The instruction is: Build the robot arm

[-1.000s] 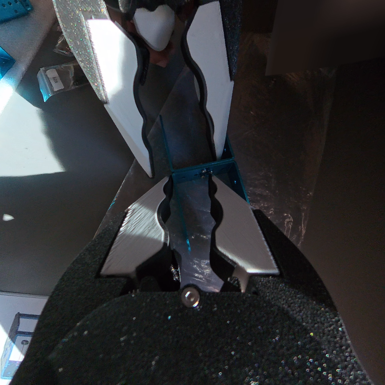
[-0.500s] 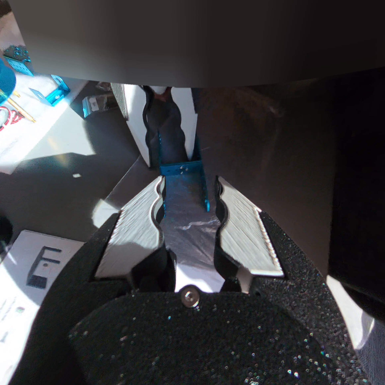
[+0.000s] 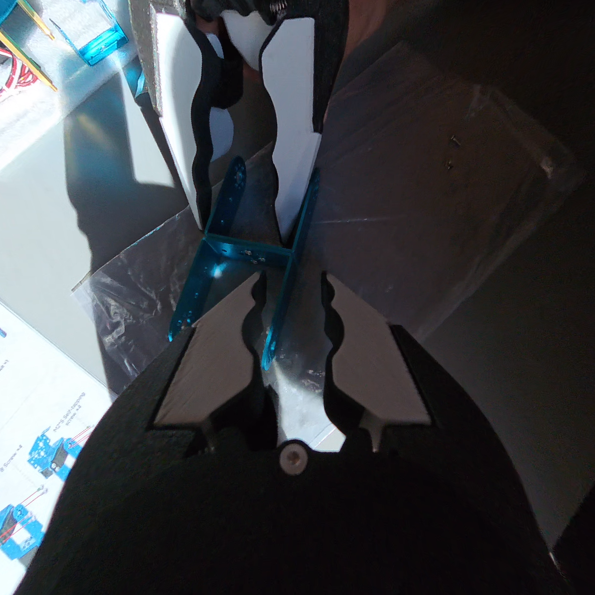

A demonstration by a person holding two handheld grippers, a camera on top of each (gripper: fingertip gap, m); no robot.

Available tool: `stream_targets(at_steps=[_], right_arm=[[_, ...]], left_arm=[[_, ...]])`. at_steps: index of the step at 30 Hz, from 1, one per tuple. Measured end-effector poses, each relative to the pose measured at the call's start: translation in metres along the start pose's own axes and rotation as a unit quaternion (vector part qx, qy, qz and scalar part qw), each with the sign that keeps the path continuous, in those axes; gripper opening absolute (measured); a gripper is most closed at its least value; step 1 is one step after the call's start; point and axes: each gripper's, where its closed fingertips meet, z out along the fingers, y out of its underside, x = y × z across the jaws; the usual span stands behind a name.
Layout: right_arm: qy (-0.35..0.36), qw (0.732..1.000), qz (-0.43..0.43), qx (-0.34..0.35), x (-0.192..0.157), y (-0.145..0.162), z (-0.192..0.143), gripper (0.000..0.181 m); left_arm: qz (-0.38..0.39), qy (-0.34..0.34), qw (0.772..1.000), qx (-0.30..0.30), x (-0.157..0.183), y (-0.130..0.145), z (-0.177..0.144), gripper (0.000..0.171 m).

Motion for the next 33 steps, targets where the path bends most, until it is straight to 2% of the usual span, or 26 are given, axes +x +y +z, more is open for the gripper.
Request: stream_targets(at_steps=[4, 11, 16, 22, 33], right_arm=[[0.000, 1.000, 0.001, 0.000, 0.000, 0.000, 0.000, 0.057], [-0.004, 1.000, 0.005, 0.002, -0.001, 0.000, 0.000, 0.057], [-0.007, 1.000, 0.008, 0.003, -0.001, 0.000, -0.001, 0.056], [-0.007, 1.000, 0.007, 0.003, -0.001, 0.000, -0.001, 0.055], [-0.038, 0.999, -0.002, 0.005, -0.013, -0.001, -0.001, 0.050]], left_arm=[[-0.008, -0.013, 1.000, -0.010, -0.006, 0.001, 0.004, 0.030], [0.006, 0.003, 1.000, -0.023, 0.000, -0.001, 0.005, 0.012], [0.002, 0.005, 0.999, -0.048, -0.002, -0.002, 0.010, 0.023], [0.008, -0.005, 0.999, -0.045, -0.003, -0.004, 0.011, 0.024], [0.013, 0.005, 0.999, -0.030, 0.003, -0.007, 0.016, 0.011]])
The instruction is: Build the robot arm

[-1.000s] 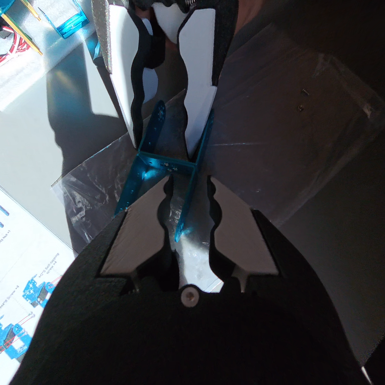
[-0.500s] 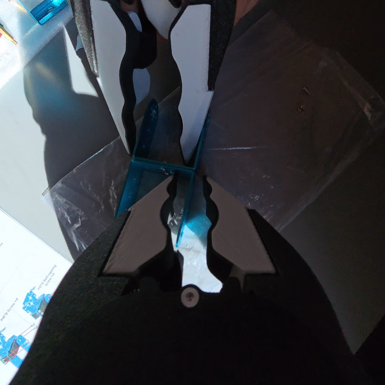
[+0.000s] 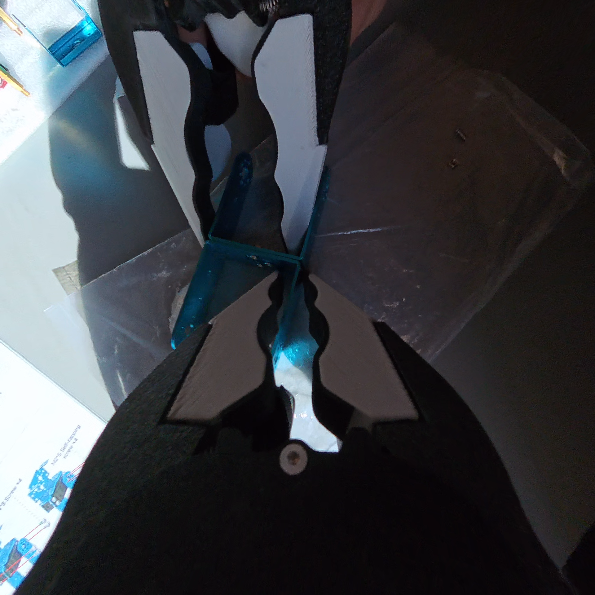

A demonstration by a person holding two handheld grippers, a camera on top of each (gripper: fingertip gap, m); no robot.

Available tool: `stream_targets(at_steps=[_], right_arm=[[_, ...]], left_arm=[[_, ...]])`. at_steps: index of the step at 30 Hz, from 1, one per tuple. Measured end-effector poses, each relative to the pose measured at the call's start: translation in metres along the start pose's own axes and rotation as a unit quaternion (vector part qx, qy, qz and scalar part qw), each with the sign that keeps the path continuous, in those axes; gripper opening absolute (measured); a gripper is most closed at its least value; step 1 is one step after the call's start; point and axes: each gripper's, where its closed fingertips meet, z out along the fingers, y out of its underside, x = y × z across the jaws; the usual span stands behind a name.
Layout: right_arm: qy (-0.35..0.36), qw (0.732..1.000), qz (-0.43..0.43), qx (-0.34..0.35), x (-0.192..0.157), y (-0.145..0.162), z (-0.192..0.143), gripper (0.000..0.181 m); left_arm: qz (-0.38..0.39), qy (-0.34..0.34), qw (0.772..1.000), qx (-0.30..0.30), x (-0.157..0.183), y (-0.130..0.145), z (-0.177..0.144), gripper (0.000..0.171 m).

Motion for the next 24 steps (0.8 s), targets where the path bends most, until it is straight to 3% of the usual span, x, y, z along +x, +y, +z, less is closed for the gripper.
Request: stream_targets(at_steps=[10, 14, 19, 24], right_arm=[[0.022, 0.999, -0.026, -0.003, 0.006, 0.002, -0.010, 0.054], [0.021, 0.999, -0.020, 0.029, 0.008, -0.007, -0.019, 0.054], [0.010, 1.000, -0.017, 0.017, 0.003, -0.002, -0.012, 0.056], [0.012, 1.000, -0.022, 0.009, 0.002, 0.000, -0.009, 0.051]], left_arm=[[-0.004, 0.001, 1.000, -0.007, 0.004, 0.000, 0.000, 0.006], [-0.019, -0.004, 1.000, 0.000, 0.005, 0.000, 0.000, 0.006], [-0.047, -0.020, 0.999, 0.014, -0.001, -0.002, 0.000, 0.026], [-0.036, -0.019, 0.999, 0.016, 0.003, -0.004, 0.003, 0.025]])
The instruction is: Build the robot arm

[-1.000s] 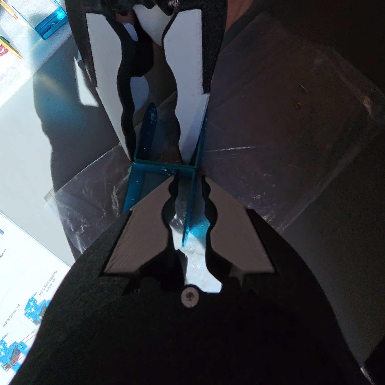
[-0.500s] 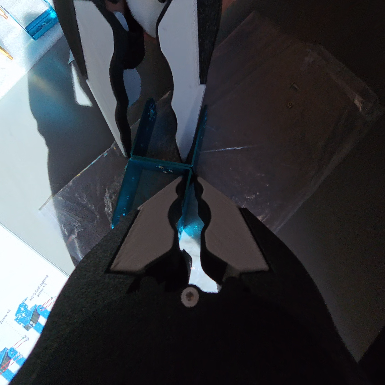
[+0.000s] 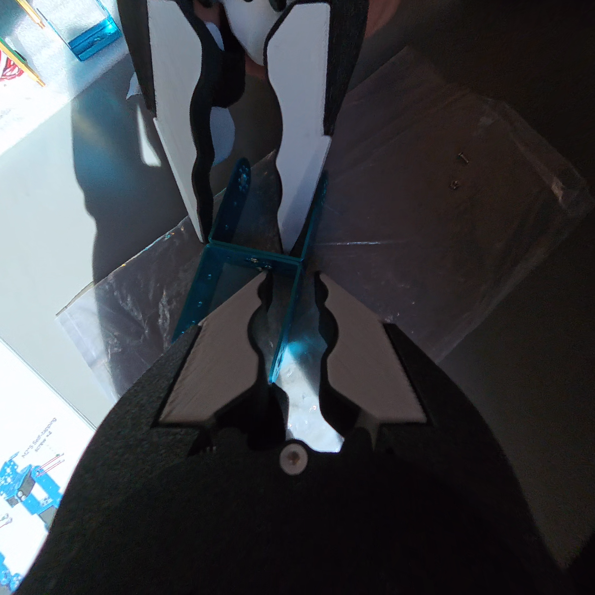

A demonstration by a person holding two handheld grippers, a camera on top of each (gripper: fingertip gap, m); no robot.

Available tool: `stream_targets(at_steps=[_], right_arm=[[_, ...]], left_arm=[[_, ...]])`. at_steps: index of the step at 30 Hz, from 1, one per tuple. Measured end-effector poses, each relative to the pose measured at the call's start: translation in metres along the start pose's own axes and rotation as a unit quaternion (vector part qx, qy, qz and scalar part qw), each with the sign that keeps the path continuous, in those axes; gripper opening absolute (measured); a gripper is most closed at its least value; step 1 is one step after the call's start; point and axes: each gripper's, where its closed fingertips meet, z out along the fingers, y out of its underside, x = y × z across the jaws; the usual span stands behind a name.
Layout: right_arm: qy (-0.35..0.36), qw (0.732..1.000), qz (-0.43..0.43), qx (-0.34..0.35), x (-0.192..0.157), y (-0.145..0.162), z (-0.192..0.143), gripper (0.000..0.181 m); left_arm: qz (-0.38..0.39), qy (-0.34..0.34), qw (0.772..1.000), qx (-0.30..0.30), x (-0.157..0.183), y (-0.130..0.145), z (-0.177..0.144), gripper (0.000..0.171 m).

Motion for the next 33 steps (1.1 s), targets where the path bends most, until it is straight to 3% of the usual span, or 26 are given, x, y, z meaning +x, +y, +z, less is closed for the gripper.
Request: stream_targets(at_steps=[19, 33], right_arm=[[-0.005, 1.000, 0.006, 0.008, -0.0006, -0.0017, -0.0026, 0.048], [-0.012, 1.000, 0.014, 0.012, -0.0001, -0.0015, -0.0050, 0.045]], left_arm=[[0.006, 0.015, 1.000, -0.001, 0.0056, -0.0002, 0.0012, 0.009], [0.021, -0.007, 1.000, 0.006, 0.0027, -0.0028, 0.0004, 0.022]])
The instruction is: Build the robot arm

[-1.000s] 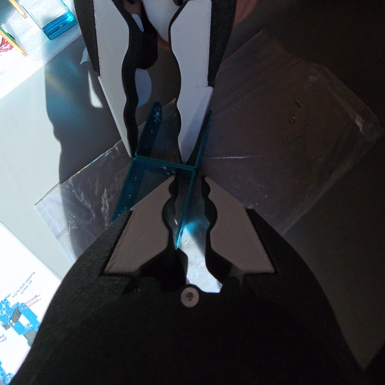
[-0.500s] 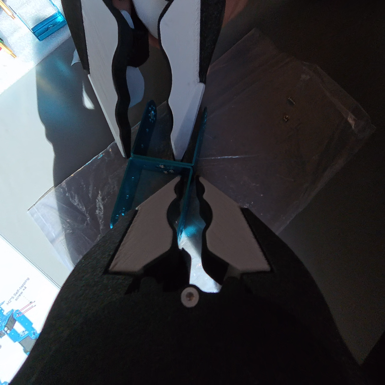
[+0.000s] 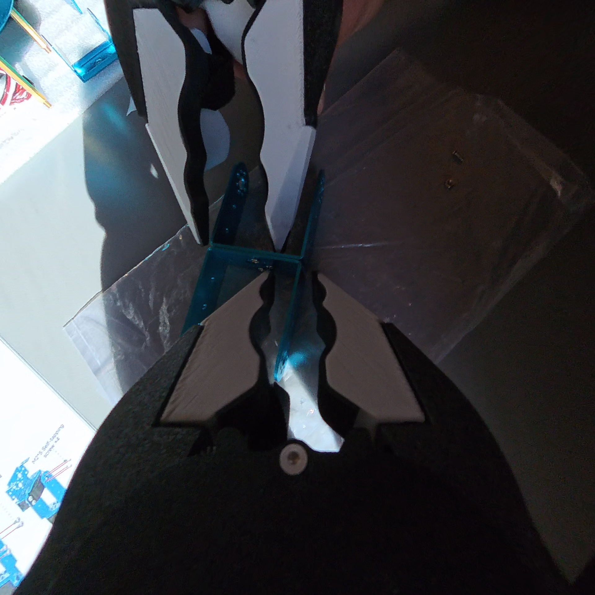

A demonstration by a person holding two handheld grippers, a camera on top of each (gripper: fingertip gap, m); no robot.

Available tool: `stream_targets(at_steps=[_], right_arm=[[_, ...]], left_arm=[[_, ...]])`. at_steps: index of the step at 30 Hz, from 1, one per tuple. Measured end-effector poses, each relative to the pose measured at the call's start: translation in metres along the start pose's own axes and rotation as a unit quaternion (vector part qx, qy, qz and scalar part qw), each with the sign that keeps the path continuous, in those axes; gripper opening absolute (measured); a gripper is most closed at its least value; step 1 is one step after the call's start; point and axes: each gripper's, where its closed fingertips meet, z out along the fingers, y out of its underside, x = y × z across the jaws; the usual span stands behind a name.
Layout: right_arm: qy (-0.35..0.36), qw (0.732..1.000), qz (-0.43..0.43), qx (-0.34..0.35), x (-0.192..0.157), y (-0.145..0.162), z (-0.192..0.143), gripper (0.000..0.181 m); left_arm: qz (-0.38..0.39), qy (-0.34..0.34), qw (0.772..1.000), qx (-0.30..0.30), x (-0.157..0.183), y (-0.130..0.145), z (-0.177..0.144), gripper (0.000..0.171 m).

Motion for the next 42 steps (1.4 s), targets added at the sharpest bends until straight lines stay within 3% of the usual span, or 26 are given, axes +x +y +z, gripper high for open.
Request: stream_targets(at_steps=[42], right_arm=[[-0.001, 1.000, 0.009, 0.000, 0.0007, -0.0002, -0.0008, 0.047]], left_arm=[[0.007, 0.001, 1.000, -0.005, 0.0013, -0.0006, 0.0018, 0.021]])
